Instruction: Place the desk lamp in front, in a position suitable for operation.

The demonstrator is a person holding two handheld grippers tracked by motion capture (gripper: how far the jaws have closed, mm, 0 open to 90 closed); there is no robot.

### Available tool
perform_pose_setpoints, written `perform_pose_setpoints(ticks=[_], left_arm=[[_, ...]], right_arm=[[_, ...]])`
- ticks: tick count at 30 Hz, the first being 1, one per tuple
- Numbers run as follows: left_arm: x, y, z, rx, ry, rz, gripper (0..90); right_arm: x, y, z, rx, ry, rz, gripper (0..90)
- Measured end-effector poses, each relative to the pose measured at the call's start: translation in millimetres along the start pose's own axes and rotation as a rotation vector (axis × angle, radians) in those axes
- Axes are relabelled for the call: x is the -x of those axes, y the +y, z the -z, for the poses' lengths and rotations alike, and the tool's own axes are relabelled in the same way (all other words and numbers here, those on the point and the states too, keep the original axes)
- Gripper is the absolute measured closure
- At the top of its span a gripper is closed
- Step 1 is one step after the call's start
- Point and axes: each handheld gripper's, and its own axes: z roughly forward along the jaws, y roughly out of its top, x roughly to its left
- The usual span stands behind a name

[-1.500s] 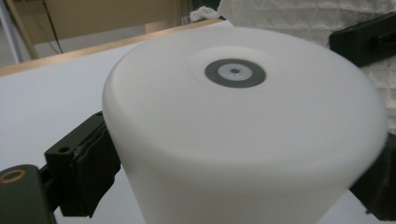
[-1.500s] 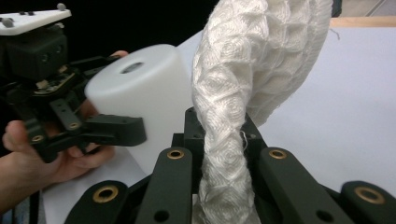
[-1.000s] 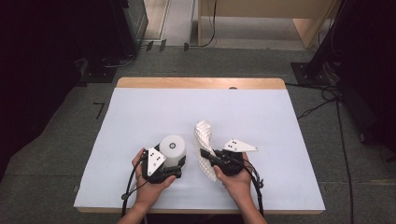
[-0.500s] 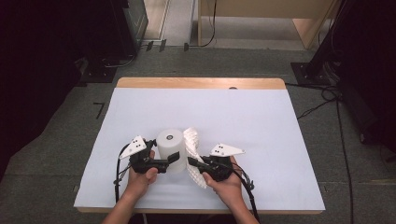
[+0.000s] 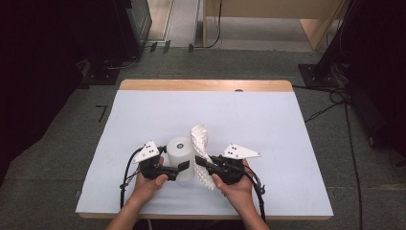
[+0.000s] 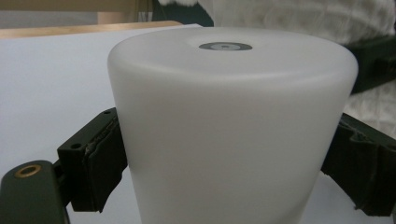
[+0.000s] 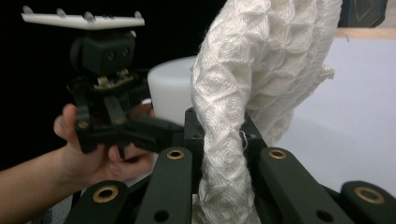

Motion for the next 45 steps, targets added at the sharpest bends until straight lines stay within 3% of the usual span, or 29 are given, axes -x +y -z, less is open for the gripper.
perform_pose_setpoints(ticks=[3, 10, 13, 17, 25, 28, 35, 38, 45], left_arm=[[0.3, 1.4, 1.2, 0.014, -0.003, -0.001, 8.7], [-9.6, 11.0, 17.9, 0.096, 0.02, 0.044, 8.7], [-11.5, 11.2, 20.6, 0.096, 0.025, 0.039, 8.7], [-7.8, 10.2, 13.8, 0.079, 0.049, 0.001, 8.6], [-0.6, 0.9, -0.7, 0.012, 0.188, -0.093, 8.5], [-0.8, -2.0, -3.1, -0.007, 0.207, -0.104, 8.5], [3.0, -5.9, -2.5, 0.002, 0.225, -0.127, 8.3], [5.4, -3.9, 0.4, 0.01, 0.216, -0.118, 5.4], [18.0, -4.6, 1.5, 0.013, 0.286, -0.106, 1.9]], right_arm=[[2.5, -0.3, 0.2, -0.002, 0.002, -0.001, 80.4], [10.7, -21.4, -19.5, -0.11, 0.008, -0.025, 80.4], [6.6, -24.8, -26.9, -0.142, 0.018, -0.01, 80.3], [6.9, -21.2, -23.2, -0.127, 0.003, -0.006, 80.3], [18.0, -12.1, -6.3, -0.06, -0.04, -0.041, 80.3], [19.5, -11.4, -4.4, -0.057, -0.046, -0.047, 80.3], [20.6, -10.8, -2.5, -0.053, -0.051, -0.047, 80.3], [22.0, -10.2, -0.8, -0.046, -0.057, -0.046, 80.3], [23.4, -9.2, 2.3, -0.039, -0.063, -0.049, 80.3]])
